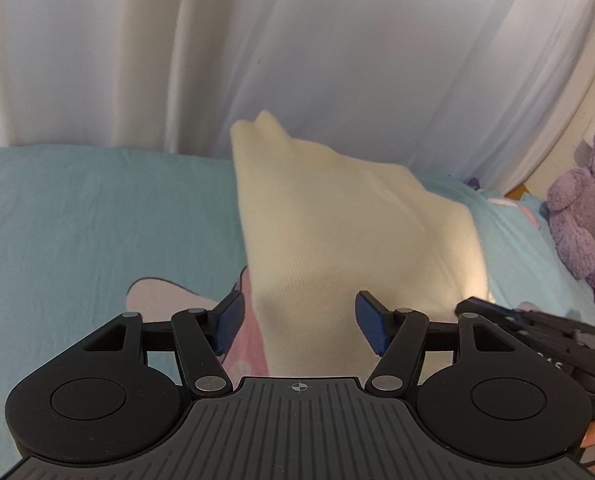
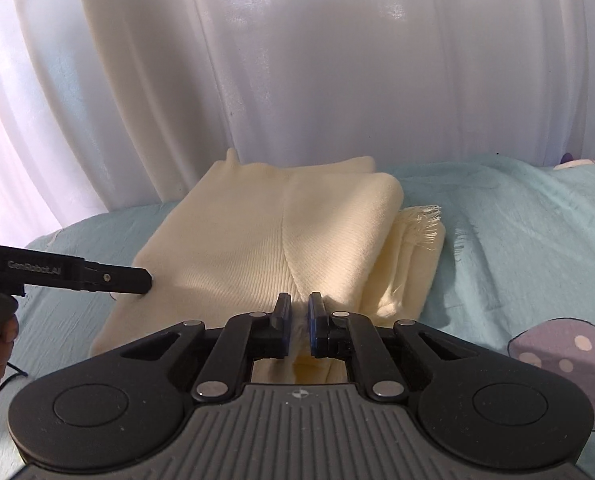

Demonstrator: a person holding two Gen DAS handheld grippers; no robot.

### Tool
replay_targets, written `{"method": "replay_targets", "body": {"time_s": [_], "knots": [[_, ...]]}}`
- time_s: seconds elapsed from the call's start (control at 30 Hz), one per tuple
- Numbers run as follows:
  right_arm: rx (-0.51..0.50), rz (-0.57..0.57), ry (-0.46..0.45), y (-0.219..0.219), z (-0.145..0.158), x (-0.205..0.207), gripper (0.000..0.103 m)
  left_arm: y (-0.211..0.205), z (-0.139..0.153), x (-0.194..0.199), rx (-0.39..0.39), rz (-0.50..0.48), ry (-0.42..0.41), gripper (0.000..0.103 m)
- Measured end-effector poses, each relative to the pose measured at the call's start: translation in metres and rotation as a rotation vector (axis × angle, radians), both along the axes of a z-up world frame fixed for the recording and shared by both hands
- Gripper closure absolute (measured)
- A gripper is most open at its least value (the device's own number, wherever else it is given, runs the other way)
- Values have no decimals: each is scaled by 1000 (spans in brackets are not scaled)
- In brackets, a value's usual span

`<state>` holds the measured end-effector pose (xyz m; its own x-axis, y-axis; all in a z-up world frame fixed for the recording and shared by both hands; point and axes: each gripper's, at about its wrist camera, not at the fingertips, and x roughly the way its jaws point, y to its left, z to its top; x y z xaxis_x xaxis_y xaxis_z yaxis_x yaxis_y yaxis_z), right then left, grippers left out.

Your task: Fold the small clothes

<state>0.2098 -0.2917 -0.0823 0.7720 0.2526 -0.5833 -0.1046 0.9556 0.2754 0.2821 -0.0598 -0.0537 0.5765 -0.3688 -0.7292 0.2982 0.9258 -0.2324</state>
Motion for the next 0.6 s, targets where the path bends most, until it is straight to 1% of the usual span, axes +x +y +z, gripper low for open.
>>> {"method": "replay_targets", "body": {"time_s": [0.03,0.07,0.1,0.13,0.17,0.2,0.27,0.3,0.37,0.4,0.43,0.5,0.6], "knots": [[6,3,6,-3,2,-1,96,1,-6,2,19,-6,18,36],[21,-7,19,-10,5,-3,96,4,-9,3,13,-11,25,34],[43,-24,30,-18,8,-5,81,8,-9,3,-4,-15,29,34],[85,-61,48,-31,10,-5,51,14,-9,3,-26,-22,33,34],[124,-102,56,-45,11,-6,40,19,-8,4,-40,-26,31,34],[189,-131,68,-62,10,-6,37,26,-6,6,-54,-30,23,34],[381,-161,124,-91,1,4,37,36,-4,13,-81,-23,18,34],[495,-168,156,-106,-8,12,37,40,-3,18,-110,-21,26,34],[629,-160,212,-122,-24,28,37,44,-8,32,-202,-32,77,34],[667,-176,240,-125,-33,34,38,44,-11,38,-235,-23,103,35],[685,-166,264,-126,-39,40,38,43,-15,45,-263,-20,127,35],[716,-144,297,-122,-48,54,39,39,-22,58,-287,-19,172,36],[747,-114,308,-118,-51,70,39,35,-32,71,-343,-11,229,36]]}}
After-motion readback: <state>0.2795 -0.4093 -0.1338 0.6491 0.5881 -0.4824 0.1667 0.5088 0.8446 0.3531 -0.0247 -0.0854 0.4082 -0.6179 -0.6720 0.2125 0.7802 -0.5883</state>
